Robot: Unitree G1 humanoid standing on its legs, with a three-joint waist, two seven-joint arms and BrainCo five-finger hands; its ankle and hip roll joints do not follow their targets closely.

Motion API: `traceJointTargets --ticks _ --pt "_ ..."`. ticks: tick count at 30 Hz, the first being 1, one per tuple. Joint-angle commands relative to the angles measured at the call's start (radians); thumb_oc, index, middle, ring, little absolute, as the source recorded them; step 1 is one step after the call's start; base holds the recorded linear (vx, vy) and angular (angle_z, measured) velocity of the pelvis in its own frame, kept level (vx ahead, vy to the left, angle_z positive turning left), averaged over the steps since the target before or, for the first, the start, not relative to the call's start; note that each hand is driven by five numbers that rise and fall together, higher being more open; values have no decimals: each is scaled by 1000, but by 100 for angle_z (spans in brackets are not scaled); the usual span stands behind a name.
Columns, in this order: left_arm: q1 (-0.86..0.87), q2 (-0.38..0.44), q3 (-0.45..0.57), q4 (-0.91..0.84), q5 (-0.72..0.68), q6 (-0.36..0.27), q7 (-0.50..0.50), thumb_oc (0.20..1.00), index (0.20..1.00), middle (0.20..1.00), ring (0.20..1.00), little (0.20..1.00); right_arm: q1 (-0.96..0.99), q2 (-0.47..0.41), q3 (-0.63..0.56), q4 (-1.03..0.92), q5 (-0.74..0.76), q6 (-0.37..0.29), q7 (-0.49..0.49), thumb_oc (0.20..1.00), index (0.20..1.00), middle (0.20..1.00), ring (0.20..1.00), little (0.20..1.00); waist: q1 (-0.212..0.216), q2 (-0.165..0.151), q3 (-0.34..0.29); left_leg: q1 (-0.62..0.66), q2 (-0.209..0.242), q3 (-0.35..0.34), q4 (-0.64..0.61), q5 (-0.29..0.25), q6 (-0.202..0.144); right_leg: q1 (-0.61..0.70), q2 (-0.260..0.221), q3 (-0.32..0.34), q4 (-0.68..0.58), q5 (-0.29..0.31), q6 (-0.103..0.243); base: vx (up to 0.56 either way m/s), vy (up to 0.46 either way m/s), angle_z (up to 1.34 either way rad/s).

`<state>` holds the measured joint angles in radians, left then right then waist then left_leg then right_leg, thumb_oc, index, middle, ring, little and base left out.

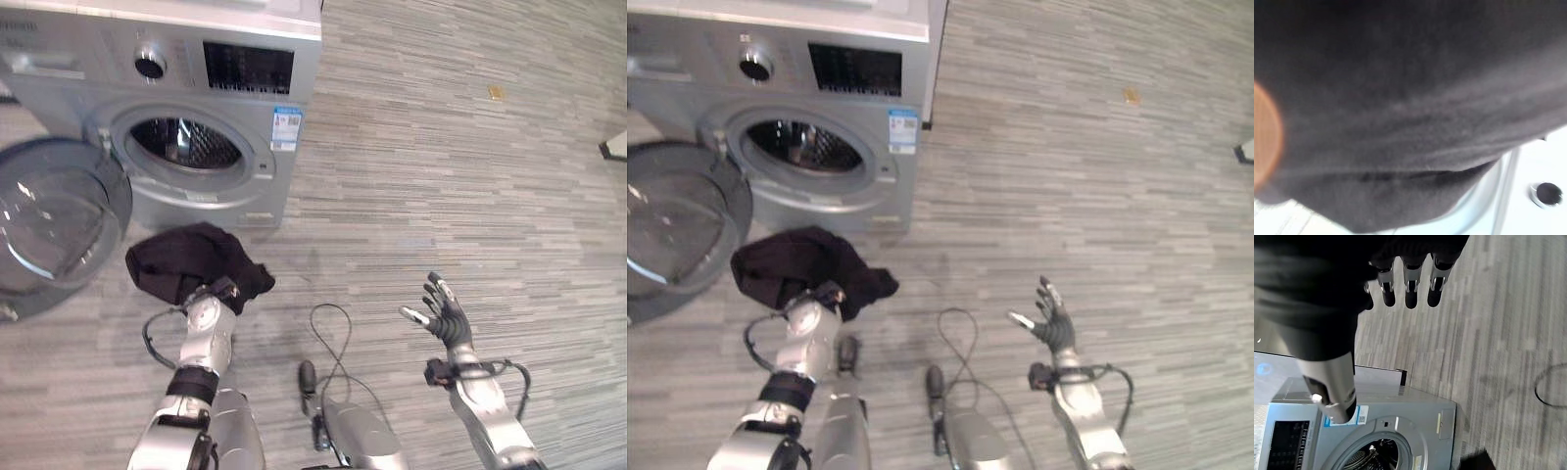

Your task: Grab the laundry basket,head to the washer,open it,put in the laundry and shut it.

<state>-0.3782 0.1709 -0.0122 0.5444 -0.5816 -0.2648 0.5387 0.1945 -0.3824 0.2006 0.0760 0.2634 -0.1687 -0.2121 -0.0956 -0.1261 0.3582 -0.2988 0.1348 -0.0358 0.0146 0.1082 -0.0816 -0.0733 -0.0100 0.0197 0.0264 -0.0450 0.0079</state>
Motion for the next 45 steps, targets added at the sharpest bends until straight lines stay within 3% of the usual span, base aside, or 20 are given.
traceJointTargets --ticks 1,2,4,8,11,13,16,28,36,45 --pt "9 53 9 -85 -11 -102 -8 200 200 200 200 200 22 11 -15 -35 39 -18 15 1000 1000 1000 1000 1000 7 -45 -121 -60 -24 47 67 -34 9 80 -47 -26 165 -257 51 182 327 3" --pt "-12 47 -2 -86 -21 -109 -8 200 200 200 200 200 0 7 -6 -28 43 -12 16 1000 1000 1000 1000 1000 8 -34 -121 -101 -47 66 117 -64 17 85 -87 -29 129 -237 68 119 249 13" --pt "-12 47 -2 -86 -21 -109 -8 200 200 200 200 200 0 7 -6 -28 43 -12 16 1000 1000 1000 1000 1000 9 -34 -122 -103 -47 66 120 -66 17 84 -88 -28 127 -237 68 71 158 17" --pt "-78 40 -32 -102 -47 -127 4 200 200 200 200 200 -94 12 38 -4 38 -6 1 1000 1000 1000 1000 1000 17 -32 -91 -164 -68 98 216 -138 40 50 -131 -20 131 -202 90 58 180 -3" --pt "-124 50 -41 -99 -62 -134 15 200 200 200 200 200 -148 21 69 2 45 -10 -10 1000 1000 1000 1000 1000 21 -36 -66 -186 -52 120 261 -171 51 16 -143 -23 158 -185 99 7 86 -29" --pt "-206 70 -47 -74 -97 -137 31 200 200 200 200 200 -193 33 112 -4 53 -12 -22 1000 1000 1000 1000 1000 18 -54 -22 -211 -30 135 337 -240 63 -26 -163 -61 229 -165 104 56 64 -48" --pt "-307 84 -45 -28 -132 -138 46 200 200 200 200 200 -214 40 140 1 59 -17 -35 1000 1000 1000 1000 1000 11 -66 13 -245 -17 138 388 -270 75 -55 -169 -96 263 -144 108 41 5 -45" --pt "-646 102 -49 181 -258 -133 76 200 200 200 200 200 -221 22 190 -5 70 -18 -61 1000 1000 1000 1000 1000 -49 -90 43 -377 -31 113 390 -260 67 -120 -147 -125 219 -143 108 -10 -13 7" --pt "-808 186 -35 312 -315 -132 75 200 200 200 200 200 -226 -13 203 -29 81 -46 -59 1000 1000 1000 1000 1000 -80 -101 67 -447 -55 95 354 -235 63 -204 -139 -124 234 -146 111 -2 -19 5" --pt "-949 325 -49 396 -334 -139 81 200 200 200 200 200 -246 -71 185 -71 100 -72 -53 1000 1000 1000 1000 1000 -119 -125 62 -524 -67 87 342 -252 71 -276 -138 -126 206 -73 148 54 15 3"
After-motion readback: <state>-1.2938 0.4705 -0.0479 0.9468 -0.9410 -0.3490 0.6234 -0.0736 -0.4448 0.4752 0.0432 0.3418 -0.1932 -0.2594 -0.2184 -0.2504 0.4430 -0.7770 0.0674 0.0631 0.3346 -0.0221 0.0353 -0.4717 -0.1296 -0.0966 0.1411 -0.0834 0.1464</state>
